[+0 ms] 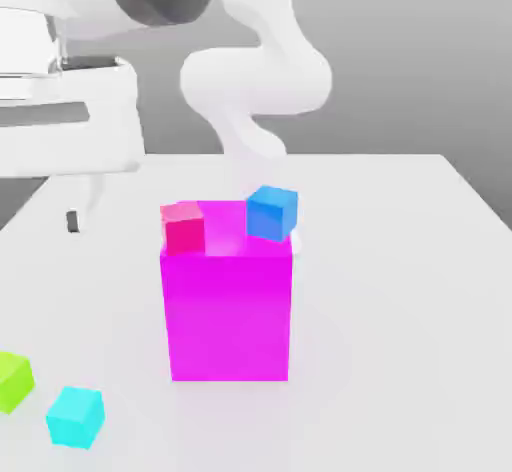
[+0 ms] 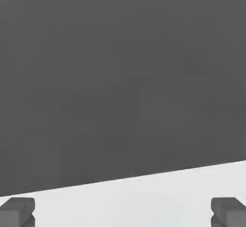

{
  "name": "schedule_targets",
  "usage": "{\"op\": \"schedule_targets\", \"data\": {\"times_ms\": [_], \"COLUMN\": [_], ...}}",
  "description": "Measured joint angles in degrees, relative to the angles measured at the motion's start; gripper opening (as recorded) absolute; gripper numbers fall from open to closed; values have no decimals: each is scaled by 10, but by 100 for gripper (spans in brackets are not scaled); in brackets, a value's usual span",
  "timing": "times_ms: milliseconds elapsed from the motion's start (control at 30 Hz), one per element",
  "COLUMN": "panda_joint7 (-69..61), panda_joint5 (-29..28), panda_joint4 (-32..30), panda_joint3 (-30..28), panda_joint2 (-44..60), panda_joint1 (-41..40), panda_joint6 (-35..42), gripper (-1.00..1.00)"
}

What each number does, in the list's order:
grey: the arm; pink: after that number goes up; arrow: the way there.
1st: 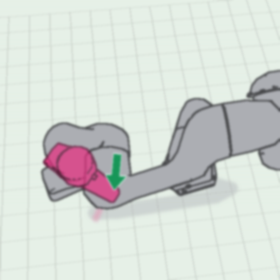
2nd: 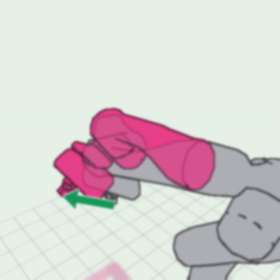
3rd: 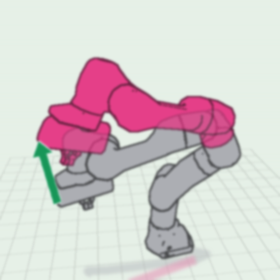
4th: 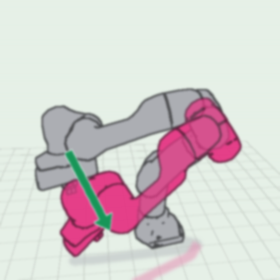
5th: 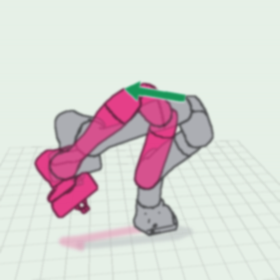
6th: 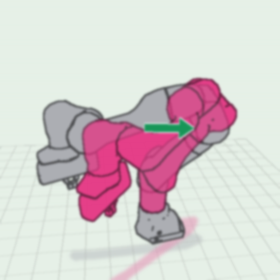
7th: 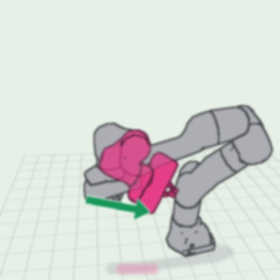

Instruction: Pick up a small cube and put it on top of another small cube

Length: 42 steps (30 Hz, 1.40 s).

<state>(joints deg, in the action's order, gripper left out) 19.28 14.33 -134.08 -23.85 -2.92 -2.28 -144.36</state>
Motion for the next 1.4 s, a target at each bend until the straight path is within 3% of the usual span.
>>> {"op": "schedule_targets", "data": {"times_ms": [333,500,533,767,933,1400], "panda_joint7": [-112,-169,-176,-175,-135,-475], "panda_joint5": [46,109,119,118,44,-34], "panda_joint4": [-13,6,9,9,-14,-33], "panda_joint3": [-27,29,40,39,-16,59], "panda_joint2": [201,303,316,315,230,174], "panda_joint1": [-93,-153,-162,-161,-119,-140], "panda_joint6": [-65,-131,-141,-139,-80,-55], "gripper": [0,0,-100,-100,-100,-100]}}
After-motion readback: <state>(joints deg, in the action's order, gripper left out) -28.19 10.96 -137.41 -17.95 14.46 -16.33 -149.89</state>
